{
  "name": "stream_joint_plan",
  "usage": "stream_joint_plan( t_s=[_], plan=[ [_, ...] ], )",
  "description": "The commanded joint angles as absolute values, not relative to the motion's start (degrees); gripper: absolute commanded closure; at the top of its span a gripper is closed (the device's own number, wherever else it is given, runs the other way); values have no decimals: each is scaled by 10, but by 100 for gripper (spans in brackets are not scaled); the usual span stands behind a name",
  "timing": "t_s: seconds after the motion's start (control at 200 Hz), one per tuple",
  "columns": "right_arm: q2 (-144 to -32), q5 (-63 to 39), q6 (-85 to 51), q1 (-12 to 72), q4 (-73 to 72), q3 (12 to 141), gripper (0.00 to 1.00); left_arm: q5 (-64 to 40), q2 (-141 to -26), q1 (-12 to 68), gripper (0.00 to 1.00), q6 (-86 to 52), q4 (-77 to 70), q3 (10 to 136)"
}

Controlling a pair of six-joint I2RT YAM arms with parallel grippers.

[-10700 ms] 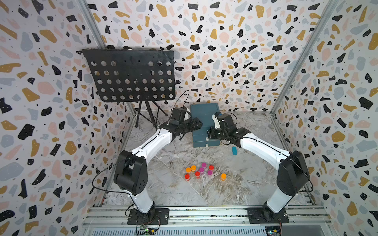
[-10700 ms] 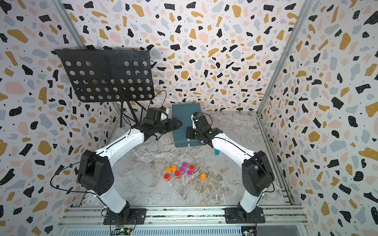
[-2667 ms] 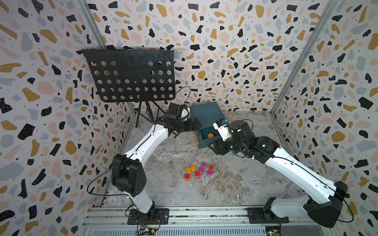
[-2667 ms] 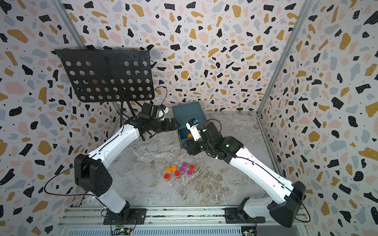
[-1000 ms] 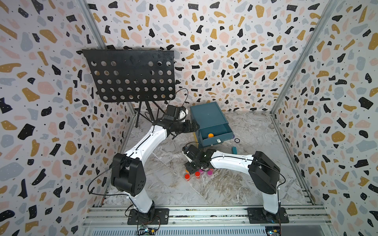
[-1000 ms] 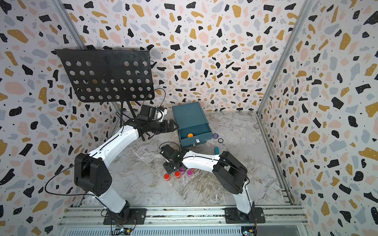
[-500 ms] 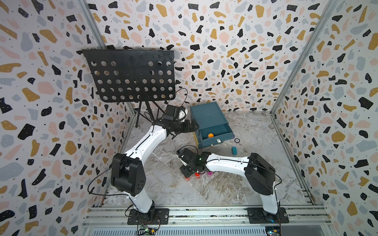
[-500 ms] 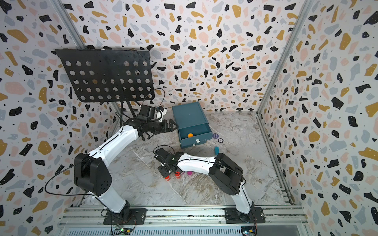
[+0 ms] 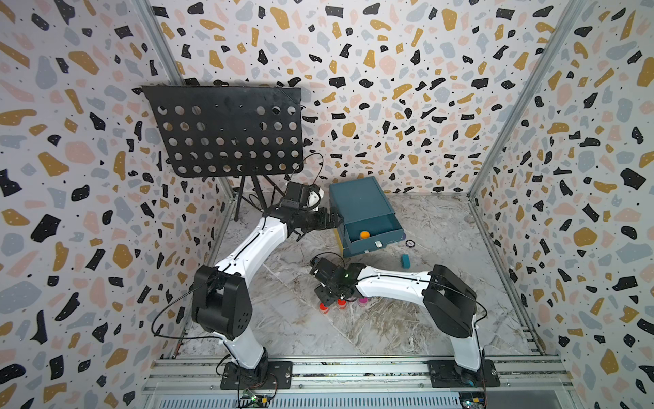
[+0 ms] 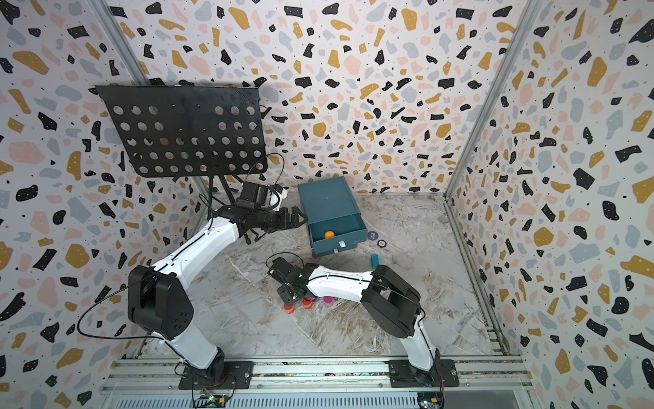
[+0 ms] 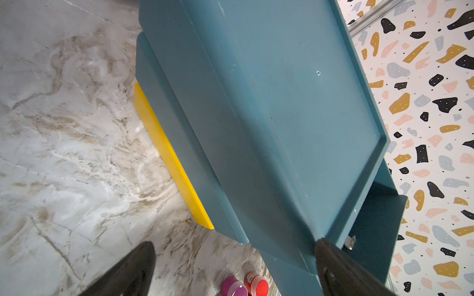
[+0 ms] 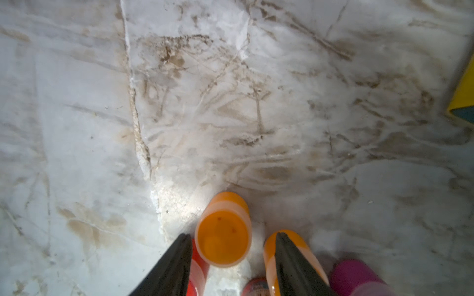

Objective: Put the paint cans in the drawer according to color
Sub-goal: Pick up the paint can at the center of the board.

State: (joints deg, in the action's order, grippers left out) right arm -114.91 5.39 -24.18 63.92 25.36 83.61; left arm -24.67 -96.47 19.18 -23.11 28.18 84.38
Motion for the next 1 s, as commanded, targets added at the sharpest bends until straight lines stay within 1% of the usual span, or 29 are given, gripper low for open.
stream_joint_plan(
  t_s=[0.0,0.39,0.506,0.641,0.701,0.796,0.991],
  plan=[
    [-1144,45,-250,639,271,853,42,-250,-949,189,0,-225,272,836],
    [-1178,26,-254,639,261,879,42,-250,-948,188,0,-224,272,836],
    [-1187,27,-260,639,257,882,45,-248,-948,189,0,-223,273,837],
    [-1176,38,-262,638,252,872,55,-249,-949,189,0,-223,273,836],
    [-1165,47,-261,639,258,870,62,-250,-948,189,0,-223,273,836],
    [-1139,60,-258,639,259,858,71,-251,-948,188,0,-224,272,838],
    [-1081,76,-249,639,271,848,77,-249,-947,188,0,-225,273,837]
  ],
)
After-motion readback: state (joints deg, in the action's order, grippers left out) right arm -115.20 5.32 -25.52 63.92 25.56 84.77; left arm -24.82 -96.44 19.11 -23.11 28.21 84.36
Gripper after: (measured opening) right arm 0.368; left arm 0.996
